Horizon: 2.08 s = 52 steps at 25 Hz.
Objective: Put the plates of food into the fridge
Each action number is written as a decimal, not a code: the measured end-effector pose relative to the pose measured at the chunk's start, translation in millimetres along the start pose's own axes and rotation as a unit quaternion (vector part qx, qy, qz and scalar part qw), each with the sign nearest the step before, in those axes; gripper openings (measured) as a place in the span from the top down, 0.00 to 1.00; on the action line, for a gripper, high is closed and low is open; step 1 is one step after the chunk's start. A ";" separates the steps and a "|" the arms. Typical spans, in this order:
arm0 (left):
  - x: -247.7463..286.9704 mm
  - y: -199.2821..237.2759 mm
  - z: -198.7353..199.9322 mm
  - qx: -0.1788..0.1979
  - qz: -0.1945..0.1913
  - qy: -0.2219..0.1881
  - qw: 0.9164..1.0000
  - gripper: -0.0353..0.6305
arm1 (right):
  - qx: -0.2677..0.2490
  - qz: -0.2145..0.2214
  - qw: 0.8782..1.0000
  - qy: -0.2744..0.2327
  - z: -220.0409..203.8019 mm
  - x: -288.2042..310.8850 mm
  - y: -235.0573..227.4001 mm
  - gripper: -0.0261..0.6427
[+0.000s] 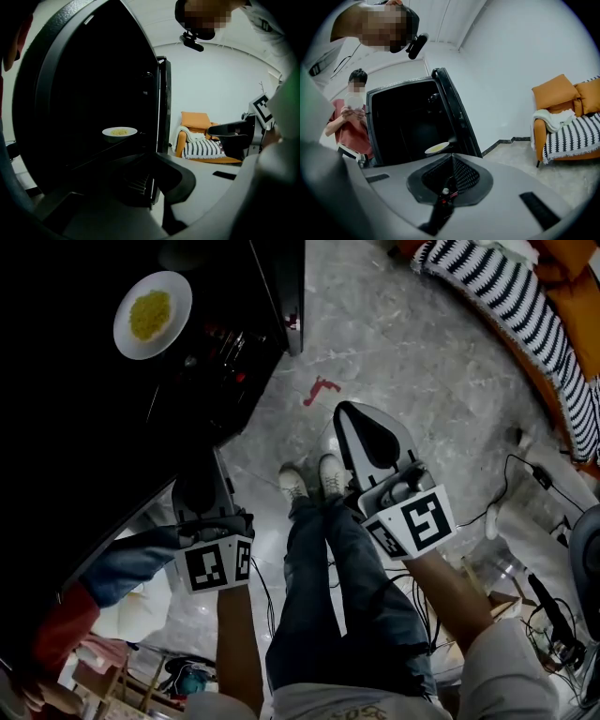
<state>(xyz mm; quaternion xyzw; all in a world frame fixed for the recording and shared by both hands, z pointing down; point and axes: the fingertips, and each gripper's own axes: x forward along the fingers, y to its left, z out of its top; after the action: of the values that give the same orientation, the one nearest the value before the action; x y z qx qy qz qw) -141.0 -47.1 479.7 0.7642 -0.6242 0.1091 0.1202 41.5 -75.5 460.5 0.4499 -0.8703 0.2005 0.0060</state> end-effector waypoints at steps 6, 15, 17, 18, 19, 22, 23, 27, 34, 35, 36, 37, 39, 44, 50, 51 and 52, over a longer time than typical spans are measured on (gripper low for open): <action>-22.7 1.2 -5.3 0.041 0.020 0.006 0.999 0.94 | -0.032 -0.011 0.999 -0.040 12.8 -17.5 8.2 0.94; -44.4 -4.3 -22.0 0.050 0.025 0.028 0.998 0.94 | -0.068 -0.010 0.997 -0.036 8.7 -33.6 33.1 0.94; -46.9 -7.8 -23.0 0.047 0.025 0.029 0.998 0.94 | -0.070 -0.010 0.997 -0.033 7.2 -36.1 35.3 0.94; -47.8 -10.1 -22.2 0.045 0.023 0.029 0.998 0.94 | -0.069 -0.009 0.997 -0.030 6.7 -37.0 36.1 0.94; -48.5 -13.0 -20.9 0.043 0.020 0.029 0.998 0.94 | -0.069 -0.009 0.997 -0.028 6.6 -38.0 36.9 0.94; -50.6 -19.7 -16.8 0.040 0.011 0.026 0.999 0.94 | -0.074 -0.004 0.997 -0.027 9.6 -40.1 39.6 0.94; -50.9 -20.6 -15.6 0.042 0.009 0.023 0.999 0.94 | -0.075 -0.003 0.997 -0.030 11.8 -40.1 40.7 0.94; -52.8 -21.6 -8.8 0.049 0.007 0.024 0.999 0.94 | -0.076 -0.004 0.996 -0.041 22.0 -41.1 46.3 0.94; -62.1 -28.5 17.0 0.042 0.009 0.022 0.999 0.94 | -0.083 0.004 0.996 -0.043 46.7 -55.0 61.0 0.94; -63.5 -29.0 21.5 0.042 0.010 0.019 0.999 0.94 | -0.083 0.003 0.996 -0.042 49.7 -57.3 62.5 0.94; -64.8 -29.5 26.3 0.041 0.011 0.016 0.999 0.94 | -0.081 0.002 0.996 -0.040 52.8 -59.6 63.5 0.94; -66.1 -30.3 31.5 0.041 0.012 0.012 0.999 0.94 | -0.079 0.000 0.996 -0.039 56.1 -61.9 64.2 0.94; -68.9 -32.6 41.3 0.041 0.012 0.006 0.999 0.94 | -0.075 -0.002 0.996 -0.038 63.1 -67.2 65.9 0.94; -82.0 -45.3 55.5 0.045 0.003 0.006 0.999 0.94 | -0.086 0.001 0.996 -0.024 67.1 -85.1 70.8 0.94; -91.5 -62.7 76.1 0.043 -0.008 0.007 0.999 0.94 | -0.095 0.011 0.995 -0.030 97.5 -92.1 77.7 0.94; -90.8 -61.3 80.9 0.041 -0.011 0.010 0.999 0.94 | -0.095 0.004 0.995 -0.022 101.6 -90.0 77.2 0.94; -90.8 -60.1 85.5 0.041 -0.014 0.012 0.999 0.94 | -0.095 -0.003 0.995 -0.019 104.5 -89.4 76.6 0.95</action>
<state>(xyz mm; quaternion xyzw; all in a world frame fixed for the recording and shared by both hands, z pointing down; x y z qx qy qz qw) -98.5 21.3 367.1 0.7760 -0.6066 0.1422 0.0979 52.3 -3.3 320.9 0.4538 -0.8839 0.1085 0.0328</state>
